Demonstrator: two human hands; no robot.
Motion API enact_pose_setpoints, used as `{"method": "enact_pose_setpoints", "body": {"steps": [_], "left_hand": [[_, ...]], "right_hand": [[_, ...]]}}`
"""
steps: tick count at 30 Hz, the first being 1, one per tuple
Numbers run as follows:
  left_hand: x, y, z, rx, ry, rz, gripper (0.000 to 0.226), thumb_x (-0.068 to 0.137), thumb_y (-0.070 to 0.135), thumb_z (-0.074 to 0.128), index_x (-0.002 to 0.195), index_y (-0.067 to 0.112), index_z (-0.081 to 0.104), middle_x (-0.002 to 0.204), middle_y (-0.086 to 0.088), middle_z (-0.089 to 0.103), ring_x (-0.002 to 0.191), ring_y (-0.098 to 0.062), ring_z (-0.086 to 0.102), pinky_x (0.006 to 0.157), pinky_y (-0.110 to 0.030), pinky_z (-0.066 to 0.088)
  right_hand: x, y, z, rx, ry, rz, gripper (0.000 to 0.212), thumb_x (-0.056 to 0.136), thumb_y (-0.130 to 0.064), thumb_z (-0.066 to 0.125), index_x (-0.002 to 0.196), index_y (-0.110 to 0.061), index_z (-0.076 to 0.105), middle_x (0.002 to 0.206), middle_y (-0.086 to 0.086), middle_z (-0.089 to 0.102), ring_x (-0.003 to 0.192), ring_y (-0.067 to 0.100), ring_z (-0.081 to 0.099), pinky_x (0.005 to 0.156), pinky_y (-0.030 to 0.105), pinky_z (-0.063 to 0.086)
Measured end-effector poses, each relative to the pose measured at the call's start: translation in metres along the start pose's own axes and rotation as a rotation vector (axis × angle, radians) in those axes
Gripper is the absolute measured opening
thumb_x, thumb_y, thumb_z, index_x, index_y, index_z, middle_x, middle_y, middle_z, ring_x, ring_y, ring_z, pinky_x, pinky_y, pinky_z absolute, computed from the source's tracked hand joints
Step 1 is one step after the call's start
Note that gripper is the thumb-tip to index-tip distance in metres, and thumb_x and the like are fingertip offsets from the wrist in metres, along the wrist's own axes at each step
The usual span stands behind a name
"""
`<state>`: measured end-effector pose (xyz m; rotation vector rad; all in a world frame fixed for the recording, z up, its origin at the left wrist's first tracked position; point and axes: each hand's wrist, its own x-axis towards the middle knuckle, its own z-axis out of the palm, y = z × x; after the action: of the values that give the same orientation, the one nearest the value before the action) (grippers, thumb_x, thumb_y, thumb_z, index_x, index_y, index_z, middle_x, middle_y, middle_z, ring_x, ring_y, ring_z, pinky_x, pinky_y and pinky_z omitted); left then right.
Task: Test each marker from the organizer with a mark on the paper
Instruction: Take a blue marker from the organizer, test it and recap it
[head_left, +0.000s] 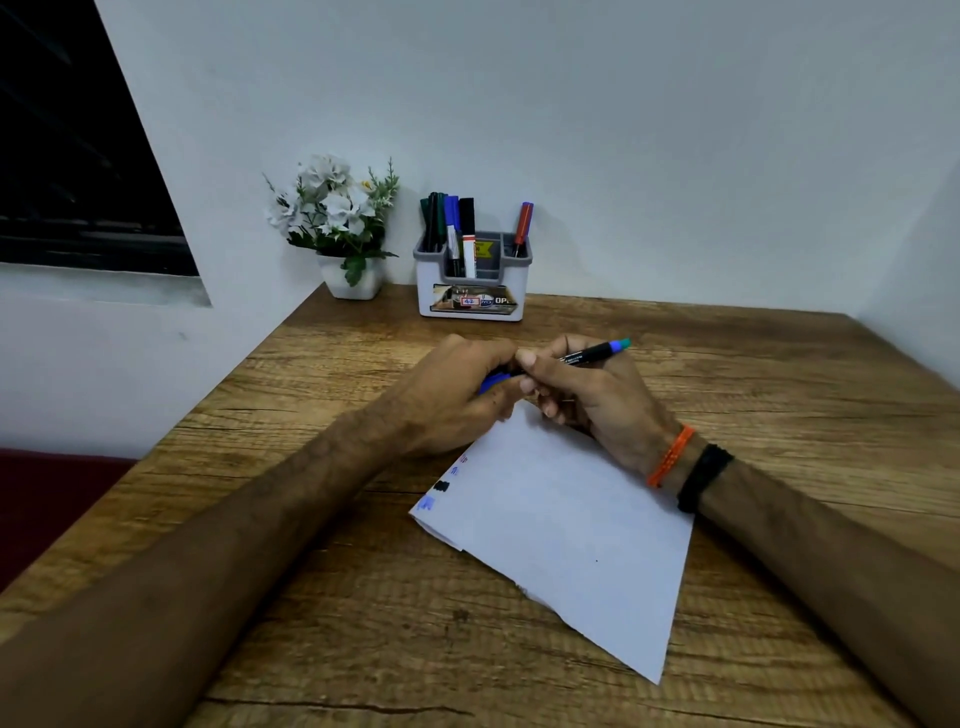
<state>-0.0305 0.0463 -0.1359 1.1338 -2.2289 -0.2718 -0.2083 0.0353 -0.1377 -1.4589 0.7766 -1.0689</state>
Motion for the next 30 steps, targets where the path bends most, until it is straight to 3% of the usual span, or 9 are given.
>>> {"method": "enact_pose_setpoints", "body": {"steps": [5, 8, 11, 15, 19, 22, 26, 30], "left_hand": [[-0.002, 0.001, 0.001, -0.008, 0.015, 0.015, 0.011, 0.097, 0.029, 0.052, 0.087, 0.028, 0.057, 0.069, 0.017, 0.054, 0.06, -0.003, 0.05, 0.054, -0.015, 0.031], [-0.003, 0.0, 0.002, -0.005, 0.043, 0.027, 0.02, 0.095, 0.034, 0.049, 0.087, 0.02, 0.062, 0.065, 0.01, 0.055, 0.056, -0.007, 0.047, 0.052, -0.018, 0.03], [-0.003, -0.001, 0.001, -0.001, 0.064, 0.052, 0.02, 0.095, 0.031, 0.05, 0.087, 0.019, 0.065, 0.062, 0.014, 0.052, 0.052, -0.006, 0.045, 0.051, -0.016, 0.028], [-0.004, 0.001, 0.001, 0.012, 0.078, 0.092, 0.015, 0.095, 0.029, 0.051, 0.081, 0.033, 0.057, 0.059, 0.014, 0.049, 0.05, -0.009, 0.044, 0.05, -0.018, 0.028], [-0.006, 0.002, -0.001, 0.008, 0.073, 0.092, 0.018, 0.094, 0.041, 0.047, 0.078, 0.048, 0.049, 0.061, 0.014, 0.052, 0.054, -0.011, 0.049, 0.051, -0.02, 0.033], [-0.005, 0.001, 0.0, 0.006, 0.056, 0.069, 0.016, 0.093, 0.049, 0.044, 0.086, 0.041, 0.056, 0.066, 0.016, 0.055, 0.058, -0.007, 0.051, 0.053, -0.018, 0.036], [-0.003, -0.007, -0.003, -0.052, 0.06, -0.013, 0.038, 0.085, 0.061, 0.053, 0.095, 0.027, 0.067, 0.074, 0.005, 0.065, 0.063, -0.013, 0.058, 0.056, -0.033, 0.048], [-0.005, -0.016, -0.014, -0.028, 0.018, -0.144, 0.03, 0.082, 0.052, 0.067, 0.097, 0.026, 0.068, 0.067, 0.006, 0.058, 0.061, -0.007, 0.051, 0.055, -0.025, 0.035]], "right_hand": [[0.0, 0.001, 0.0, 0.052, -0.037, -0.017, 0.017, 0.079, -0.02, 0.071, 0.071, -0.01, 0.06, 0.066, 0.006, 0.068, 0.044, 0.01, 0.05, 0.043, 0.019, 0.042], [0.002, 0.002, 0.0, 0.081, -0.057, -0.027, 0.019, 0.076, -0.024, 0.073, 0.065, -0.014, 0.06, 0.066, 0.006, 0.067, 0.044, 0.011, 0.05, 0.044, 0.02, 0.041], [0.003, 0.003, -0.001, 0.105, -0.073, -0.025, 0.023, 0.078, -0.021, 0.077, 0.061, -0.017, 0.062, 0.066, 0.009, 0.065, 0.044, 0.012, 0.05, 0.045, 0.023, 0.04], [0.004, 0.004, -0.003, 0.107, -0.093, -0.032, 0.022, 0.08, -0.018, 0.073, 0.061, -0.017, 0.062, 0.066, 0.012, 0.063, 0.045, 0.014, 0.05, 0.046, 0.024, 0.04], [0.001, 0.002, -0.004, 0.15, -0.127, -0.027, 0.019, 0.079, -0.016, 0.074, 0.068, -0.011, 0.059, 0.065, 0.011, 0.065, 0.045, 0.013, 0.051, 0.046, 0.022, 0.043], [0.001, 0.0, -0.005, 0.108, -0.099, -0.039, 0.018, 0.077, -0.018, 0.076, 0.072, -0.01, 0.06, 0.066, 0.012, 0.065, 0.045, 0.013, 0.052, 0.046, 0.022, 0.044], [0.003, 0.001, -0.007, 0.029, -0.001, -0.081, 0.01, 0.08, -0.02, 0.069, 0.079, -0.01, 0.065, 0.062, 0.011, 0.063, 0.044, 0.014, 0.055, 0.045, 0.023, 0.044], [0.005, -0.002, -0.013, 0.116, -0.011, -0.002, 0.028, 0.079, -0.021, 0.053, 0.095, -0.005, 0.07, 0.066, 0.011, 0.068, 0.047, 0.015, 0.059, 0.044, 0.022, 0.044]]}}
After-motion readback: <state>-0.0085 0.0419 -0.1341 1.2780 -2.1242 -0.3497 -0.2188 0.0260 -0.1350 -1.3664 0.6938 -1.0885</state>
